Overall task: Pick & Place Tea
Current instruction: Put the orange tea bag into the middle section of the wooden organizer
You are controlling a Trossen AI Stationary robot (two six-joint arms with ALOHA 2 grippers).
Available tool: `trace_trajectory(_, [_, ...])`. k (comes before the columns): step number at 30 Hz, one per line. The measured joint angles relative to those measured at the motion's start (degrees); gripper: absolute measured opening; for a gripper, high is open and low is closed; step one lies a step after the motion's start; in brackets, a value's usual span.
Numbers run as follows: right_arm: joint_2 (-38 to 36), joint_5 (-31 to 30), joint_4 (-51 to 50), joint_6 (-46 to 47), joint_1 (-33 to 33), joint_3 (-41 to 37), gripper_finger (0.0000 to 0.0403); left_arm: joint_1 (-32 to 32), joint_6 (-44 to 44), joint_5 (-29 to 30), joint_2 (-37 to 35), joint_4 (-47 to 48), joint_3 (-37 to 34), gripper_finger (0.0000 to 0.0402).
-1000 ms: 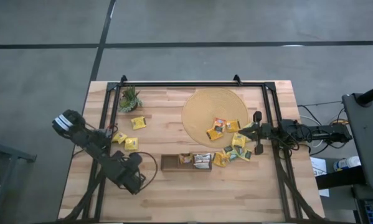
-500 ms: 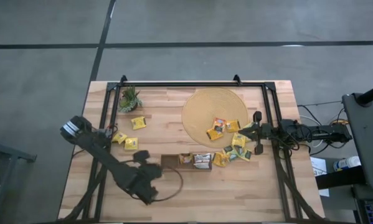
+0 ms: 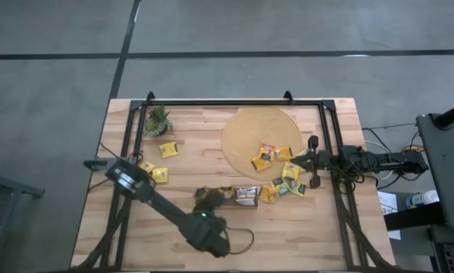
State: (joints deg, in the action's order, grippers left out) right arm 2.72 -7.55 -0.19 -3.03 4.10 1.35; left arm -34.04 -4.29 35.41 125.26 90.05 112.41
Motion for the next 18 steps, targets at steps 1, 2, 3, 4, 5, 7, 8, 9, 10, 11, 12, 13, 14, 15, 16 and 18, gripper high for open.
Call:
trace_trajectory(1, [0.0, 0.0, 0.0, 0.0, 0.0, 0.0, 0.0009, 0.0, 3.0, 0.9, 1.4, -0.1, 1.7, 0.0009])
trace_trajectory(2, [0.0, 0.0, 0.0, 0.0, 0.0, 0.0, 0.0009, 0.0, 5.8, 1.7, 2.8, 0.0, 3.3, 0.0009])
trace_trajectory(3, [0.0, 0.0, 0.0, 0.0, 0.0, 0.0, 0.0009, 0.0, 8.6, 2.3, 4.1, 0.0, 4.9, 0.0009])
trace_trajectory(4, [0.0, 0.0, 0.0, 0.0, 0.0, 0.0, 0.0009, 0.0, 11.0, 3.2, 5.5, -0.1, 6.3, 0.0009])
trace_trajectory(5, [0.0, 0.0, 0.0, 0.0, 0.0, 0.0, 0.0009, 0.0, 13.2, 4.4, 6.6, 0.0, 7.7, 0.0009])
trace_trajectory(7, [0.0, 0.0, 0.0, 0.0, 0.0, 0.0, 0.0009, 0.0, 17.2, 7.4, 8.6, -0.1, 10.1, 0.0009])
trace_trajectory(8, [0.0, 0.0, 0.0, 0.0, 0.0, 0.0, 0.0009, 0.0, 19.2, 8.3, 9.4, 0.0, 11.2, 0.0009])
trace_trajectory(9, [0.0, 0.0, 0.0, 0.0, 0.0, 0.0, 0.0009, 0.1, 21.0, 9.1, 10.2, 0.0, 12.1, 0.0009])
trace_trajectory(10, [0.0, 0.0, 0.0, 0.0, 0.0, 0.0, 0.0009, 0.1, 22.7, 9.9, 10.9, -0.1, 12.8, 0.0009])
trace_trajectory(11, [0.0, 0.0, 0.0, 0.0, 0.0, 0.0, 0.0009, 0.2, 24.3, 10.6, 11.4, -0.1, 13.2, 0.0009])
trace_trajectory(12, [0.0, 0.0, 0.0, 0.0, 0.0, 0.0, 0.0009, 0.4, 25.9, 11.3, 11.9, 0.0, 13.2, 0.0009])
trace_trajectory(13, [0.0, 0.0, 0.0, 0.0, 0.0, 0.0, 0.0009, 0.5, 27.6, 11.6, 12.1, -0.1, 13.0, 0.0009])
trace_trajectory(14, [0.0, 0.0, 0.0, 0.0, 0.0, 0.0, 0.0009, 0.6, 29.6, 11.6, 12.3, -0.1, 12.6, 0.0009])
trace_trajectory(15, [0.0, 0.0, 0.0, 0.0, 0.0, 0.0, 0.0009, 0.8, 31.4, 11.7, 12.3, 0.0, 12.1, 0.0009])
trace_trajectory(16, [0.0, 0.0, 0.0, 0.0, 0.0, 0.0, 0.0009, 0.9, 33.2, 11.8, 12.3, 0.0, 11.5, 0.0009])
trace_trajectory(18, [0.0, 0.0, 0.0, 0.0, 0.0, 0.0, 0.0009, 1.2, 36.9, 13.0, 12.3, 0.0, 10.4, 0.0009])
